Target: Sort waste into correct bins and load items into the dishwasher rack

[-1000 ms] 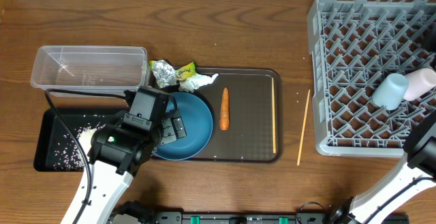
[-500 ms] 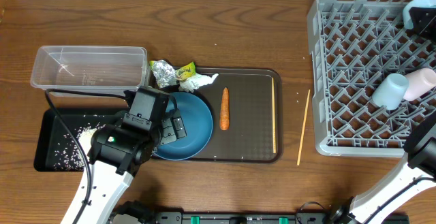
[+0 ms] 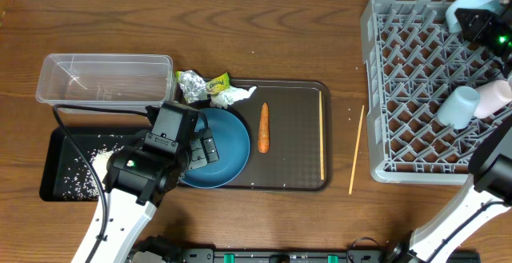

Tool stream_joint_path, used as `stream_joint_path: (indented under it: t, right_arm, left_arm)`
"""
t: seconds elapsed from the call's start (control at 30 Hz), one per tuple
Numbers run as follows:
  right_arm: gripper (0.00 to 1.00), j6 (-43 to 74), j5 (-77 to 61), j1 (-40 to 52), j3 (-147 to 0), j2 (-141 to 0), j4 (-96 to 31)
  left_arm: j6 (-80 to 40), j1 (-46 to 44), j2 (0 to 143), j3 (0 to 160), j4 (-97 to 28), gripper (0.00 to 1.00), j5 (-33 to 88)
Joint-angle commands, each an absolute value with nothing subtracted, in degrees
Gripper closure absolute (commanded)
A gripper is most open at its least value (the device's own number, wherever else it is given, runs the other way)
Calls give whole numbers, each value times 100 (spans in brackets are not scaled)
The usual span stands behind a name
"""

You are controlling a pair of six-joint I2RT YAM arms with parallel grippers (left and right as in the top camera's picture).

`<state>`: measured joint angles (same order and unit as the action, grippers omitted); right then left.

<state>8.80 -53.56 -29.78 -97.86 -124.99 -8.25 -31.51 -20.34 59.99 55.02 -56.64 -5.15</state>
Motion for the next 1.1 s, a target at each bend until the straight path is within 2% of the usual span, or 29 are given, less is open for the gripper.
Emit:
stream_joint_path:
  t: [0.0, 0.93, 0.97, 1.07]
  right_arm:
    - [99, 956, -5564, -3017, -9738, -12781, -854]
    - [99, 1693, -5749, -3876, -9738, -12827, -1503]
    - [93, 1782, -5776, -3911, -9738, -12820, -1516]
    - [87, 1804, -5911, -4012, -9738, -12790, -1531]
  left_arm:
    - [-3138, -2016, 5990, 5572, -5677, 2, -626]
    - [-3138, -2016, 5990, 5572, -5680, 2, -626]
    - [-3138, -2016, 5990, 5572, -5680, 2, -626]
    - [-3138, -2016, 5990, 5572, -5680, 2, -626]
